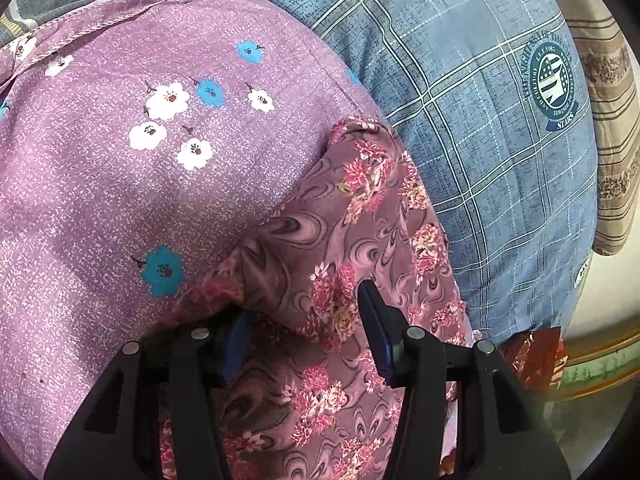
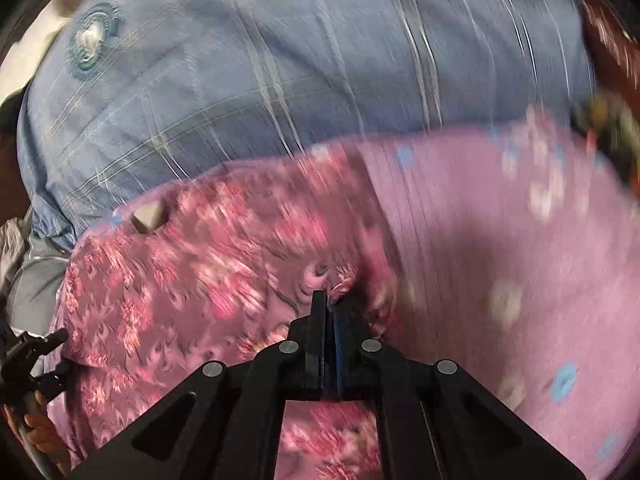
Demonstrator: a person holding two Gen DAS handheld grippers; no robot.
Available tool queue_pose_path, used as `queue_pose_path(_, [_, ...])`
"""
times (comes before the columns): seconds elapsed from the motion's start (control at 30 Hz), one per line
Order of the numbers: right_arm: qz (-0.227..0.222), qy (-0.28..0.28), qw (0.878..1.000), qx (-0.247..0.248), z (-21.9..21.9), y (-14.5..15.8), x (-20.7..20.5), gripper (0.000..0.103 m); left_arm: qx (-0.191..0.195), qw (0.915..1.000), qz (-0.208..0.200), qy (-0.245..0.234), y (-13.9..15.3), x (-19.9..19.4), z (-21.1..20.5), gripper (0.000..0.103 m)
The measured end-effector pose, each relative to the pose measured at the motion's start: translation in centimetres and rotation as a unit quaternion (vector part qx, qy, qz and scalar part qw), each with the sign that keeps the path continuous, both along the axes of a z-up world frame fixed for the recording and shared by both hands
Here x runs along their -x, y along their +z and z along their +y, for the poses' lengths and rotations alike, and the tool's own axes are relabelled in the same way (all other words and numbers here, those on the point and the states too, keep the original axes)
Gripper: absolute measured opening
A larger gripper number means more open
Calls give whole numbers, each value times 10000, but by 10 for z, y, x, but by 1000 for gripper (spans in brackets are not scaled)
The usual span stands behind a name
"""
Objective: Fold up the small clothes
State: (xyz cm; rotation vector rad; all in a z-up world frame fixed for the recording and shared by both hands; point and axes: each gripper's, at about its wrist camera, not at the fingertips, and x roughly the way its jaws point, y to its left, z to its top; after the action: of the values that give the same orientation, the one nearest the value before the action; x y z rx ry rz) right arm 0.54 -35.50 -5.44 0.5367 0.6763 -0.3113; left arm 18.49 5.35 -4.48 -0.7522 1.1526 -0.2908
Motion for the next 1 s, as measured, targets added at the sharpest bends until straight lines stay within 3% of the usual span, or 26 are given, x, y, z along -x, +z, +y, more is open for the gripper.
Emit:
queue_pose_path(0.07, [-459, -95, 9980, -431, -4, -3, 11, 9, -91, 9999, 7, -46, -3, -4, -4, 50])
queue_pose_path(0.1, [-354, -45, 9985, -421, -2, -6, 8, 9, -173, 9998, -25, -55, -3, -5, -7, 50])
queue_pose_path(0.17, [399, 209, 9990, -57, 7, -17, -7, 6, -471, 9987, -139, -155, 0, -5, -16, 50])
queue_pose_path(0.23, [351, 95, 9992, 143, 11, -6, 0, 6, -700, 9968, -189, -345, 4, -2, -24, 50])
queue_pose_path(0.27, [230, 40, 9997, 29, 12, 1, 10, 13, -708, 9964, -134, -452, 5, 0, -25, 50])
queue_pose_path(0.33, [14, 60, 10000, -79, 13, 15, 32, 13, -481, 9962, 126, -711, 11, 10, -24, 50])
queue_pose_path(0.37, [3, 117, 9999, -9, 15, 22, 46, 14, -254, 9957, 157, -879, 16, 20, -21, 50])
queue_pose_path(0.43, [100, 249, 9994, 230, 21, 32, 70, 20, -203, 9916, 101, -1273, 30, 42, -12, 50])
queue_pose_path(0.5, [259, 316, 9979, 498, 25, 33, 99, 35, -479, 9876, -30, -1498, 44, 65, 3, 54])
queue_pose_path(0.53, [353, 351, 9966, 659, 28, 31, 117, 41, -670, 9857, -79, -1547, 49, 78, 13, 61])
queue_pose_path(0.6, [455, 416, 9944, 859, 34, 26, 153, 44, -1019, 9819, -91, -1594, 54, 98, 30, 74])
queue_pose_path(0.7, [505, 527, 9945, 748, 38, 5, 196, 47, -1457, 9730, 127, -1783, 46, 138, 57, 76])
queue_pose_path(0.83, [649, 528, 9954, 472, 39, -24, 241, 48, -1244, 9678, 566, -2116, 24, 180, 67, 76])
queue_pose_path(1.0, [655, 652, 9953, -296, 32, -52, 274, 50, -883, 9656, 840, -2296, 5, 220, 68, 76])
